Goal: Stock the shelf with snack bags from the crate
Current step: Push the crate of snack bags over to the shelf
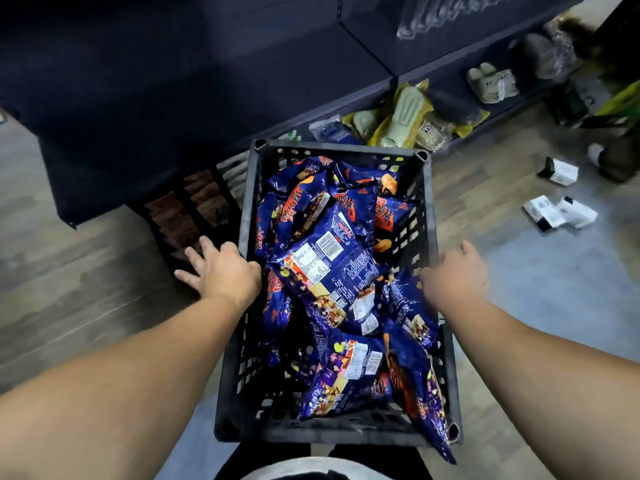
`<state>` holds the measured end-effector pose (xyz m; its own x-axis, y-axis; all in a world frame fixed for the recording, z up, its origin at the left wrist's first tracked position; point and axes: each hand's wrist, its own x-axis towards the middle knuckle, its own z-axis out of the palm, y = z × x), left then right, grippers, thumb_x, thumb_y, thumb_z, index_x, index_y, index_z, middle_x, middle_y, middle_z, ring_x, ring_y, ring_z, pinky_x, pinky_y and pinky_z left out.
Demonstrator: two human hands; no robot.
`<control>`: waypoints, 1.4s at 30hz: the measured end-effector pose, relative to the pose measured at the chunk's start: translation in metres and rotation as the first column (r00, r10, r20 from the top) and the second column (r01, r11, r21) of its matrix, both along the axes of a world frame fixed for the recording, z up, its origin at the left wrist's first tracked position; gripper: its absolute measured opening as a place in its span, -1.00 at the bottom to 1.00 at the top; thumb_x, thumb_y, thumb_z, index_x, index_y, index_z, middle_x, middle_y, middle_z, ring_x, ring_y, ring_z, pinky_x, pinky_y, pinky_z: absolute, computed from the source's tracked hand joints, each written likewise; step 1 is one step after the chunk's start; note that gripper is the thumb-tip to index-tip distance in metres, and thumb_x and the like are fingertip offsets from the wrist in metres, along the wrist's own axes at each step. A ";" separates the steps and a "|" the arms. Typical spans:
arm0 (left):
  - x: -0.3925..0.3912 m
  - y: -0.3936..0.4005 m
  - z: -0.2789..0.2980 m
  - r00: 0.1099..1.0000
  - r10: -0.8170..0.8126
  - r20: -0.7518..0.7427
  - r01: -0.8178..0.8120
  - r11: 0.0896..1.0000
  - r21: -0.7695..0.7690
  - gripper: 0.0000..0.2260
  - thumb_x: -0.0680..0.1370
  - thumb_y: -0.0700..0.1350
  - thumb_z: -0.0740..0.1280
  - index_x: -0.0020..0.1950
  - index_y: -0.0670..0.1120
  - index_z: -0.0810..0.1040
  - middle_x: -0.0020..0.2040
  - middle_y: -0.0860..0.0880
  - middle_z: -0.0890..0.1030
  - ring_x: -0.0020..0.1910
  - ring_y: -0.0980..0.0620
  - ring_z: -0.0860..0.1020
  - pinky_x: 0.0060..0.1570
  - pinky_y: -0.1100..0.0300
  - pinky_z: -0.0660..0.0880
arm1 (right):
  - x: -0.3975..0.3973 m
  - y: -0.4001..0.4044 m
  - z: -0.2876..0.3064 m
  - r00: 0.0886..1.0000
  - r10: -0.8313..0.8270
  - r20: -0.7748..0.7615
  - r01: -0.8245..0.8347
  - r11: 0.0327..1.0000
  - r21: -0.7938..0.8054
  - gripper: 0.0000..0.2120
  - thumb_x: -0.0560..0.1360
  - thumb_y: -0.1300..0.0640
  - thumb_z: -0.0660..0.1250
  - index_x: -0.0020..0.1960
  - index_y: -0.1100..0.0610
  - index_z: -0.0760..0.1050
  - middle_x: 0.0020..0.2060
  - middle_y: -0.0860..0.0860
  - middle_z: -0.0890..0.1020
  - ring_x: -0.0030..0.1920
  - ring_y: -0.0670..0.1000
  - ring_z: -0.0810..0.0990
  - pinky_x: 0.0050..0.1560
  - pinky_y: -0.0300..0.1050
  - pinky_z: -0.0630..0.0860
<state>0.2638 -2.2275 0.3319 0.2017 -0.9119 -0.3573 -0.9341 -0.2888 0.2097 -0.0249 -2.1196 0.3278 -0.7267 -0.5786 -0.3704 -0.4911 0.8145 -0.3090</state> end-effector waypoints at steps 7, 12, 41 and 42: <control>-0.017 -0.073 -0.002 0.991 -0.136 0.014 0.136 0.991 -0.008 -0.67 0.54 -0.03 0.31 0.28 -0.09 0.46 0.57 -0.15 0.01 0.54 -0.22 -0.12 0.43 -0.27 -0.20 | 0.006 -0.026 -0.009 0.993 -0.119 0.028 0.118 0.992 0.033 -0.62 0.49 0.05 0.35 0.27 0.15 0.48 0.55 0.01 0.09 0.51 0.16 0.07 0.49 0.09 0.06; -0.049 -0.115 -0.007 0.975 -0.221 0.033 0.222 0.975 -0.023 -0.65 0.54 -0.03 0.31 0.30 -0.09 0.46 0.57 -0.15 0.02 0.53 -0.22 -0.11 0.44 -0.25 -0.17 | -0.015 -0.052 -0.018 0.980 -0.195 0.047 0.195 0.981 0.023 -0.59 0.49 0.03 0.36 0.30 0.13 0.47 0.55 0.01 0.09 0.50 0.16 0.09 0.48 0.09 0.08; -0.112 -0.301 -0.029 0.682 -0.731 0.036 0.729 0.683 0.046 -0.62 0.53 -0.01 0.32 0.32 -0.09 0.44 0.57 -0.12 -0.03 0.53 -0.23 -0.16 0.42 -0.27 -0.22 | 0.054 -0.129 -0.028 0.682 -0.730 0.048 0.725 0.683 0.083 -0.65 0.52 0.04 0.36 0.26 0.11 0.48 0.54 -0.03 0.09 0.52 0.14 0.06 0.49 0.23 0.01; -0.112 -0.303 -0.030 0.671 -0.740 0.043 0.739 0.672 0.046 -0.62 0.53 -0.01 0.32 0.32 -0.09 0.44 0.57 -0.12 -0.02 0.53 -0.23 -0.15 0.42 -0.27 -0.21 | 0.059 -0.130 -0.030 0.672 -0.739 0.060 0.733 0.674 0.090 -0.66 0.52 0.04 0.36 0.26 0.11 0.48 0.54 -0.03 0.08 0.51 0.14 0.06 0.49 0.24 0.01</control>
<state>0.1515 -2.5305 0.3022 -0.5162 -0.7626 -0.3898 -0.8532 0.4976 0.1563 0.0344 -2.2492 0.2979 -0.8726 0.1529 -0.4638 0.3004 0.9168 -0.2630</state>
